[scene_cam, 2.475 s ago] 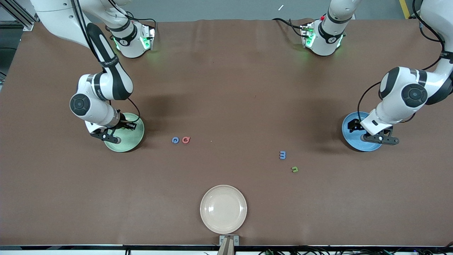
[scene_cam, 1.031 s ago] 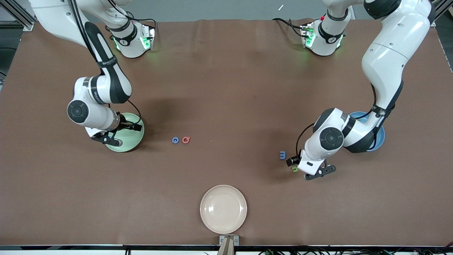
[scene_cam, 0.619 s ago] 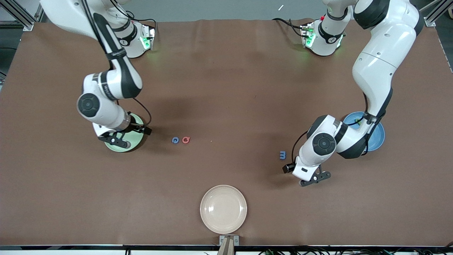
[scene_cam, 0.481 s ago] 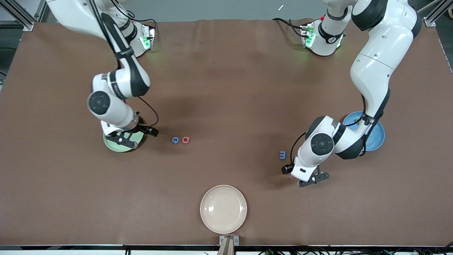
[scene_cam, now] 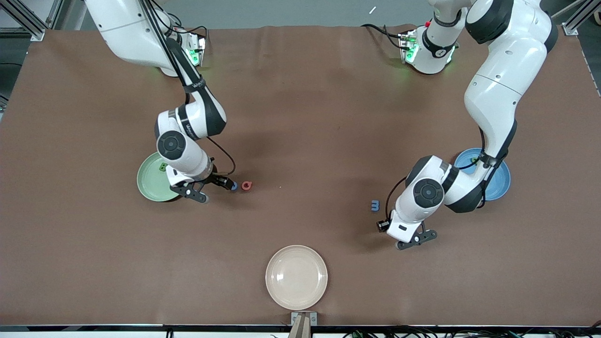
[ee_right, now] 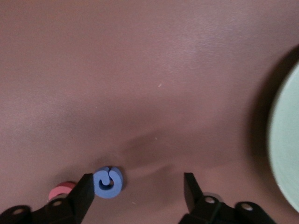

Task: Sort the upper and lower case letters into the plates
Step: 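Grasp the blue c with the right gripper while the left gripper drops the c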

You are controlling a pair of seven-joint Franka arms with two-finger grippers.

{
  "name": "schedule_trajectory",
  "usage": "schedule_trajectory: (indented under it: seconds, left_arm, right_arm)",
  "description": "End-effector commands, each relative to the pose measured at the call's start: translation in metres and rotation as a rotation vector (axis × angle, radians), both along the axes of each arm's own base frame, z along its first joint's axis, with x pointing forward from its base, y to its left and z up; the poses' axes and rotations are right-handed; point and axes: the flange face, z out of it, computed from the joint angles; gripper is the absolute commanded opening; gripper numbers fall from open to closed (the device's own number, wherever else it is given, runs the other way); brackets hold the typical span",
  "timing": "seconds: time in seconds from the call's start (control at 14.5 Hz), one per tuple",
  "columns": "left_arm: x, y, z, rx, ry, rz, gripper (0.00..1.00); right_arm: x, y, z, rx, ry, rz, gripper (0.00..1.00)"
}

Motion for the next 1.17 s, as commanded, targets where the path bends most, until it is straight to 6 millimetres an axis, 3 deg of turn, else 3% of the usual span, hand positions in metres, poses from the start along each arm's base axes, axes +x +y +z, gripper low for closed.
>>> schedule_trajectory:
  seconds: [0.0, 0.34, 0.55, 0.76, 0.96, 1.1]
  left_arm:
    - [0.004, -0.003, -0.002, -0.003, -0.009, -0.005, 0.4]
    - [0.005, -0.002, 0.004, -0.009, -0.012, 0.009, 0.17]
    - [0.007, 0.009, 0.018, 0.018, -0.006, 0.018, 0.15]
    - [-0.001, 0.022, 0.045, 0.053, 0.057, 0.015, 0.15]
    - [-0.013, 0.062, 0.073, 0.009, 0.121, -0.034, 0.15]
    - [-0.036, 0.092, 0.085, -0.001, 0.161, -0.088, 0.15]
  right_arm:
    - [0.003, 0.007, -0.012, 0.0, -0.016, -0.014, 0.71]
    - [0.008, 0.014, -0.01, 0.005, -0.023, -0.031, 0.67]
    - [0.008, 0.023, -0.017, 0.003, -0.022, -0.046, 0.67]
    - [0.004, 0.035, -0.02, 0.002, -0.022, -0.032, 0.63]
    - [0.001, 0.035, -0.023, -0.001, -0.017, -0.03, 0.6]
    - [-0.002, 0.037, -0.025, -0.004, -0.01, -0.026, 0.55]
